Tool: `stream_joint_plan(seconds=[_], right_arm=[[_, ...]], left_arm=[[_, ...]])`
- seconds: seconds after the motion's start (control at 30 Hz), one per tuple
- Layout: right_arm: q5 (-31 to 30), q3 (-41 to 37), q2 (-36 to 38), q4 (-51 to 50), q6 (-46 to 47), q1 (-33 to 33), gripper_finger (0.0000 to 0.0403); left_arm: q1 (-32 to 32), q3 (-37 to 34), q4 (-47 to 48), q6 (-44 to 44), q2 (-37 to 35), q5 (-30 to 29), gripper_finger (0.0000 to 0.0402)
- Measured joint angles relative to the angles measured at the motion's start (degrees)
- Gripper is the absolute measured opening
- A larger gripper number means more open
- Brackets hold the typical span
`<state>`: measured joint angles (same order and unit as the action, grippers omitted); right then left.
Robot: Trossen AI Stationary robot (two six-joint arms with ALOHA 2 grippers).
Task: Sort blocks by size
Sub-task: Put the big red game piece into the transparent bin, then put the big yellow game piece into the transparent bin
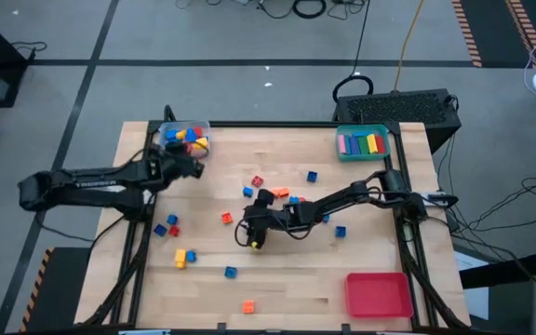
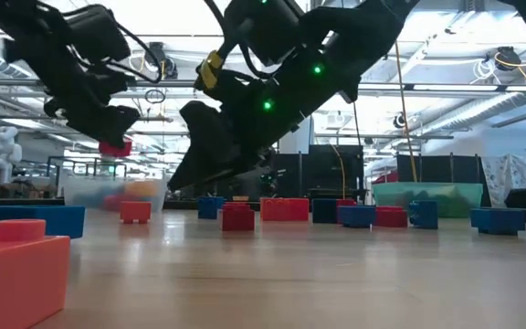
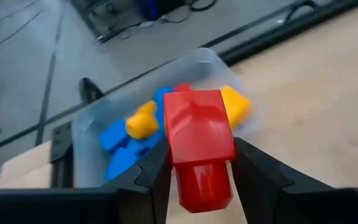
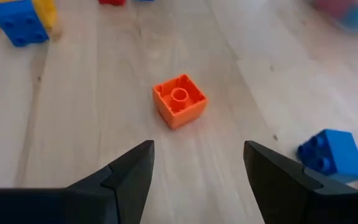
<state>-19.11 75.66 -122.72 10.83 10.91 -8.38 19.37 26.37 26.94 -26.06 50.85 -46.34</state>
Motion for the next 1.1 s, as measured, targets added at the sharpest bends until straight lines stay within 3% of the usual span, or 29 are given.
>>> stream_joint_plan(seconds=[0.3, 0.5, 0.67, 0.87, 1.1], right_arm=[[2.9, 0.0, 0.0, 3.1, -1.0, 0.2, 0.0235], [3.0, 0.0, 0.0, 4.0, -1.1, 0.3, 0.0235], [3.0, 0.0, 0.0, 4.5, -1.1, 0.3, 0.0235], [10.0, 0.0, 0.0, 8.0, -1.7, 0.5, 0.0235], [10.3, 0.0, -0.1, 10.6, -1.5, 0.4, 0.0235]], left_arm=[[18.3, 0.0, -5.3, 4.0, 1.7, 7.8, 0.0145], [24.8, 0.0, -8.0, 4.4, 6.0, 8.9, 0.0228], [25.7, 0.0, -12.3, 7.6, 9.1, 9.0, 0.0277], [24.8, 0.0, -13.2, 9.8, 8.9, 16.4, 0.0284], [18.9, 2.3, -10.1, 7.4, 5.4, 21.2, 0.0285]])
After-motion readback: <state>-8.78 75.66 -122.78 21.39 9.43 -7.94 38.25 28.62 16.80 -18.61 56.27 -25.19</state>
